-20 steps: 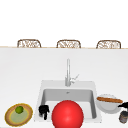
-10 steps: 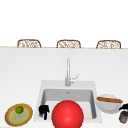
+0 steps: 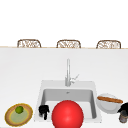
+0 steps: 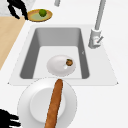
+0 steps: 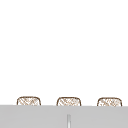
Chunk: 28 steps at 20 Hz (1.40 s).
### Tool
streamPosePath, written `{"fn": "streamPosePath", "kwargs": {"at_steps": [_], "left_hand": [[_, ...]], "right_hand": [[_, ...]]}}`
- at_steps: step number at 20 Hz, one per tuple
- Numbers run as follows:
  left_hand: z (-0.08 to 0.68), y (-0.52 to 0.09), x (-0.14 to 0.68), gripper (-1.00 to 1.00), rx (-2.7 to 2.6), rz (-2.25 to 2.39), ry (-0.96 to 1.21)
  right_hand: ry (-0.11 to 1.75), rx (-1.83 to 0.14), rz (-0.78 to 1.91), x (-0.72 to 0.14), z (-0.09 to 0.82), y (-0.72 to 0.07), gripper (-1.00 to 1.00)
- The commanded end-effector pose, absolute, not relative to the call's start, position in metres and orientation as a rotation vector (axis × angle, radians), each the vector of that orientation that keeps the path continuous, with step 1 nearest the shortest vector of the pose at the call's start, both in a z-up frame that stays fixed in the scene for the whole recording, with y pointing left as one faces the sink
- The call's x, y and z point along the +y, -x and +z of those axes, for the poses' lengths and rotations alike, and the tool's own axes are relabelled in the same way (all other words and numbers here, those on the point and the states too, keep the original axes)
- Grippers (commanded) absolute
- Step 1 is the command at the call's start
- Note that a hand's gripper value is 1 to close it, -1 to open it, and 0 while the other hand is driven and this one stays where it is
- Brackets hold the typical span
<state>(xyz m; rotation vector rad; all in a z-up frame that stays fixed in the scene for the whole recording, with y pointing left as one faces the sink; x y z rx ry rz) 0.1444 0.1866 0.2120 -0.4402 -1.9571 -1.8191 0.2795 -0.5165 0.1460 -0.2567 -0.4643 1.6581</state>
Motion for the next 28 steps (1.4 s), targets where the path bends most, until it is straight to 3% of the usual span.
{"fn": "streamPosePath", "kwargs": {"at_steps": [1, 28], "left_hand": [[0.212, -0.144, 0.187, 0.0, -1.957, -1.819, 0.44], [0.212, -0.144, 0.187, 0.0, -1.957, -1.819, 0.44]], "right_hand": [[0.229, -0.451, 1.688, -0.522, 0.133, -0.29, -1.0], [0.246, -0.419, 1.663, -0.492, 0.207, -0.25, -1.0]]}}
